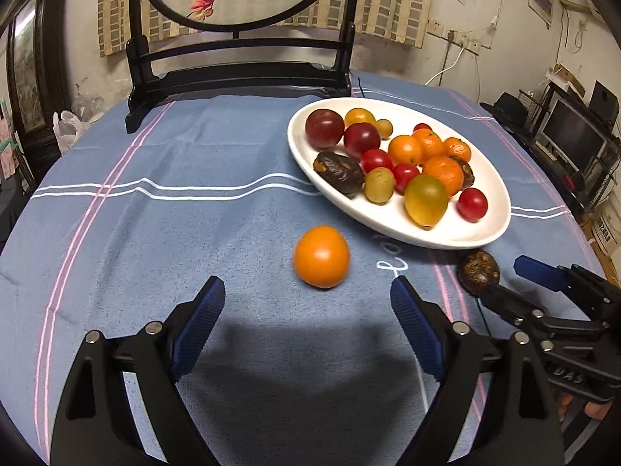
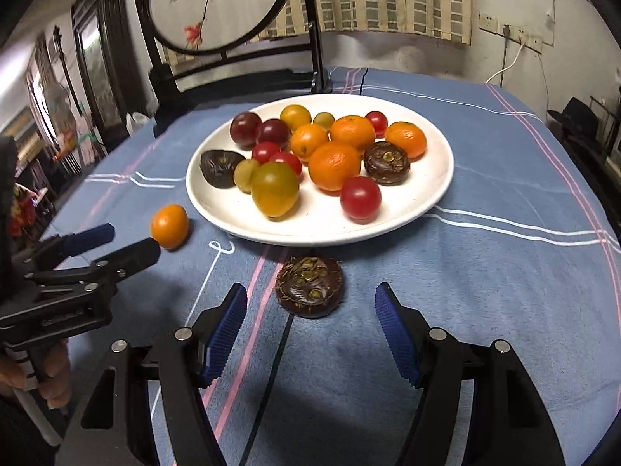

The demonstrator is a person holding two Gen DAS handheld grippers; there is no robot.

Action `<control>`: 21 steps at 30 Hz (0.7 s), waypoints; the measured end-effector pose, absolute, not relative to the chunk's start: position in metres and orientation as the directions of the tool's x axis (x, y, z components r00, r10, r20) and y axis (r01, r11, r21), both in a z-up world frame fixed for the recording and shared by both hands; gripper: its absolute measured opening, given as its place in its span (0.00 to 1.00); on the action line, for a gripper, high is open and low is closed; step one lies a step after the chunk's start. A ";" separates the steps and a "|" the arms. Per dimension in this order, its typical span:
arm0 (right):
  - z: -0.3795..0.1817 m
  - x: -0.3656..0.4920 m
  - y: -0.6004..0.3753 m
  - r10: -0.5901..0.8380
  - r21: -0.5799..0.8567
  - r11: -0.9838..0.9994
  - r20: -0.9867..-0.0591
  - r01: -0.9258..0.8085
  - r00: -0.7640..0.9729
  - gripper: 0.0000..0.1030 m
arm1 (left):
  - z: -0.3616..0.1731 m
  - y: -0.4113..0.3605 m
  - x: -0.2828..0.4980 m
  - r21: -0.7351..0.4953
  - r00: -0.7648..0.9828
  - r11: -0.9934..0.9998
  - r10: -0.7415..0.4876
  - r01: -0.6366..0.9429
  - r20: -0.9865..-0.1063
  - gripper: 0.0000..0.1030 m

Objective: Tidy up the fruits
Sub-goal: 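Grasp the last orange tomato with the left gripper while the right gripper grasps a passion fruit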

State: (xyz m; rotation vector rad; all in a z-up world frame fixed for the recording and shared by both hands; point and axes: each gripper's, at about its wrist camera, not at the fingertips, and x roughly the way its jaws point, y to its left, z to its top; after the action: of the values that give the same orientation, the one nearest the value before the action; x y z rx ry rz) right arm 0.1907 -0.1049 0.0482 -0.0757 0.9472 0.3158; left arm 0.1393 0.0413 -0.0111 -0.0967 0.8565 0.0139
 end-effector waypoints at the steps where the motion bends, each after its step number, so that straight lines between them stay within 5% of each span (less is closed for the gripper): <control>1: 0.046 0.193 -0.102 0.223 0.063 0.952 -0.812 -0.298 0.540 0.67 | -0.014 0.043 0.141 -0.090 0.646 0.994 -0.033 -0.055 -0.762 0.82; 5: 0.037 0.201 -0.091 0.172 0.021 0.959 -0.833 -0.281 0.526 0.65 | -0.019 0.047 0.145 -0.114 0.623 0.991 -0.049 -0.064 -0.780 0.82; 9: 0.033 0.203 -0.084 0.139 -0.020 0.959 -0.834 -0.282 0.534 0.42 | -0.020 0.050 0.146 -0.122 0.623 0.990 -0.051 -0.072 -0.781 0.82; 21: 0.053 0.187 -0.126 0.222 0.107 0.967 -0.803 -0.232 0.554 0.42 | -0.029 0.047 0.149 -0.092 0.614 0.993 -0.030 -0.071 -0.789 0.82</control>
State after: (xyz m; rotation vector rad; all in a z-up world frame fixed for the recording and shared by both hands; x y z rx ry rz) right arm 0.1872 -0.1258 0.0526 -0.0115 0.9469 0.2683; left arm 0.1490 0.0471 -0.0288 -0.1182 0.9098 0.0237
